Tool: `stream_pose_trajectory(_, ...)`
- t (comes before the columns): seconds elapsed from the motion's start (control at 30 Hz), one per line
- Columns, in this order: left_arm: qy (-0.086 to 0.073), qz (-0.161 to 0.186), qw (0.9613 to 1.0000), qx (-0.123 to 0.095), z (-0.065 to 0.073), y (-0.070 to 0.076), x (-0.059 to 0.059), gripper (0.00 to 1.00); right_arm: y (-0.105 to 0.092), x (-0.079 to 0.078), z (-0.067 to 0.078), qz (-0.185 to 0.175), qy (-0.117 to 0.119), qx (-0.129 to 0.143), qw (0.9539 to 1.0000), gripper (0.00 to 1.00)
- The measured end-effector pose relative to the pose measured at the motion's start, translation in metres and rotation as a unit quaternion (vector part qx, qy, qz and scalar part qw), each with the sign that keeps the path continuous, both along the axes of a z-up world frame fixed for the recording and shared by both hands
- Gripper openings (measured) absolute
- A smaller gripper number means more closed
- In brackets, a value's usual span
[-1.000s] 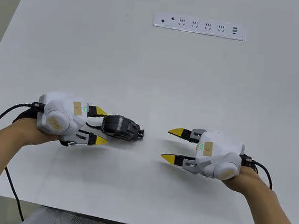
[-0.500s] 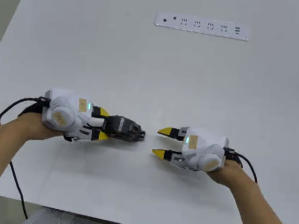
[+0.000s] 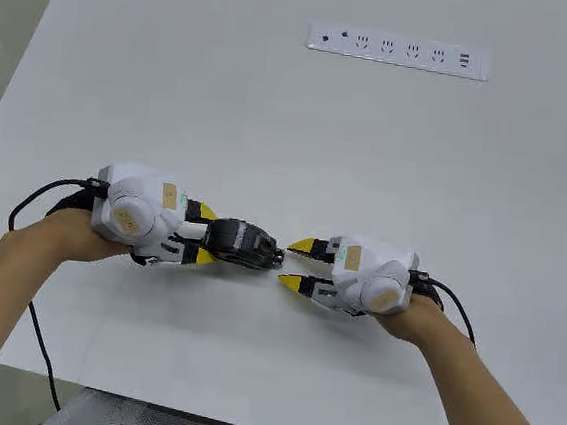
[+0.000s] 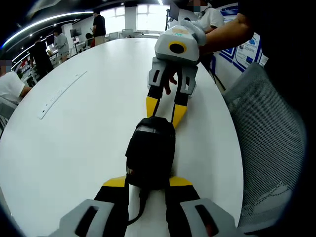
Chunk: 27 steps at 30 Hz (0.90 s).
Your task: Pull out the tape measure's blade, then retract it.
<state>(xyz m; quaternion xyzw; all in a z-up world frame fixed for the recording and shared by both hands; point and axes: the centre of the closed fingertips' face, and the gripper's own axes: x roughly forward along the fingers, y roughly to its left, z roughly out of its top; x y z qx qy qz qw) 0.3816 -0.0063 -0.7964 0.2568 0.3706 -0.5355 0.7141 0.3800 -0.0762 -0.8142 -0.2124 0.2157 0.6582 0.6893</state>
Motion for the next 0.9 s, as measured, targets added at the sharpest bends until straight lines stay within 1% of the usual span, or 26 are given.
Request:
stream_pose_trajectory(0.23, 0.001, 0.001, 1.0, 0.001, -0.001, 0.001, 0.0, 0.25, 0.005, 0.003, -0.005, 0.008, 0.001, -0.008, 0.9999, 0.16)
stream_pose_trajectory(0.33, 0.002, 0.001, 1.0, 0.001, -0.001, 0.001, 0.0, 0.25, 0.007, 0.004, -0.005, 0.005, 0.002, -0.006, 1.0, 0.14)
stream_pose_trajectory(0.37, 0.002, 0.002, 1.0, 0.001, -0.001, 0.001, 0.0, 0.25, 0.008, 0.003, -0.005, 0.005, 0.006, -0.005, 1.0, 0.14)
stream_pose_trajectory(0.53, 0.003, 0.002, 1.0, 0.0, -0.002, 0.001, -0.001, 0.25, 0.009, 0.002, -0.008, 0.008, 0.001, -0.011, 0.9999, 0.14)
stream_pose_trajectory(0.6, 0.004, 0.004, 1.0, 0.0, -0.002, 0.001, -0.001, 0.25, 0.009, 0.002, -0.011, 0.012, -0.008, -0.018, 0.9997, 0.14)
stream_pose_trajectory(0.63, 0.003, 0.004, 1.0, -0.001, -0.002, 0.001, -0.001, 0.25, 0.009, 0.002, -0.012, 0.019, -0.02, -0.023, 0.9994, 0.14)
stream_pose_trajectory(0.67, 0.003, 0.005, 1.0, -0.001, -0.002, 0.001, -0.001, 0.25, 0.009, 0.002, -0.011, 0.014, -0.011, -0.021, 0.9996, 0.14)
stream_pose_trajectory(0.8, 0.004, 0.005, 1.0, -0.004, -0.002, 0.001, -0.001, 0.25, 0.009, 0.003, -0.01, 0.01, -0.005, -0.018, 0.9998, 0.13)
stream_pose_trajectory(0.83, 0.004, 0.005, 1.0, -0.004, -0.002, 0.001, -0.001, 0.25, 0.008, 0.003, -0.01, 0.005, 0.001, -0.018, 0.9998, 0.13)
stream_pose_trajectory(0.9, 0.004, 0.004, 1.0, -0.003, -0.002, 0.001, -0.001, 0.25, 0.008, 0.003, -0.01, 0.001, 0.004, -0.018, 0.9998, 0.12)
